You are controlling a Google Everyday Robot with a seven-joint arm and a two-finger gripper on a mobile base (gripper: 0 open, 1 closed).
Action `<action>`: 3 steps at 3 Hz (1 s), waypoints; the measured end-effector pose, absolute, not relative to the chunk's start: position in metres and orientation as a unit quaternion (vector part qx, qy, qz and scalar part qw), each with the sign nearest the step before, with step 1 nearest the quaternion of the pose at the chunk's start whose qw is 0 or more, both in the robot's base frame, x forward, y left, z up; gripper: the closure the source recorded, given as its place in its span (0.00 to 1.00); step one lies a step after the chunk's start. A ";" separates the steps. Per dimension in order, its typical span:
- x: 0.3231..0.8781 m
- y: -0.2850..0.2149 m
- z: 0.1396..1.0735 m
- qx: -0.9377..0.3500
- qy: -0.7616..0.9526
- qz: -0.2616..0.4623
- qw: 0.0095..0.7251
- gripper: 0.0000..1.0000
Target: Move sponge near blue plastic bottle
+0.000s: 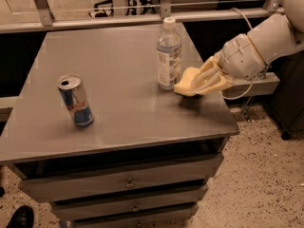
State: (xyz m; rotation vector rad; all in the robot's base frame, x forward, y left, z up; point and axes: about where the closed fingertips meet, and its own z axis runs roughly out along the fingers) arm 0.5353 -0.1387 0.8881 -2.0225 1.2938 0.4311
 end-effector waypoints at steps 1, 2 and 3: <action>0.540 -0.140 0.882 -0.774 0.504 0.164 0.347 0.36; 0.544 -0.140 0.877 -0.768 0.512 0.161 0.350 0.05; 0.545 -0.140 0.878 -0.763 0.520 0.156 0.352 0.00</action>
Offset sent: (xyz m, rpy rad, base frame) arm 0.0101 -0.0055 -0.0137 0.0060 -0.0013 -0.0526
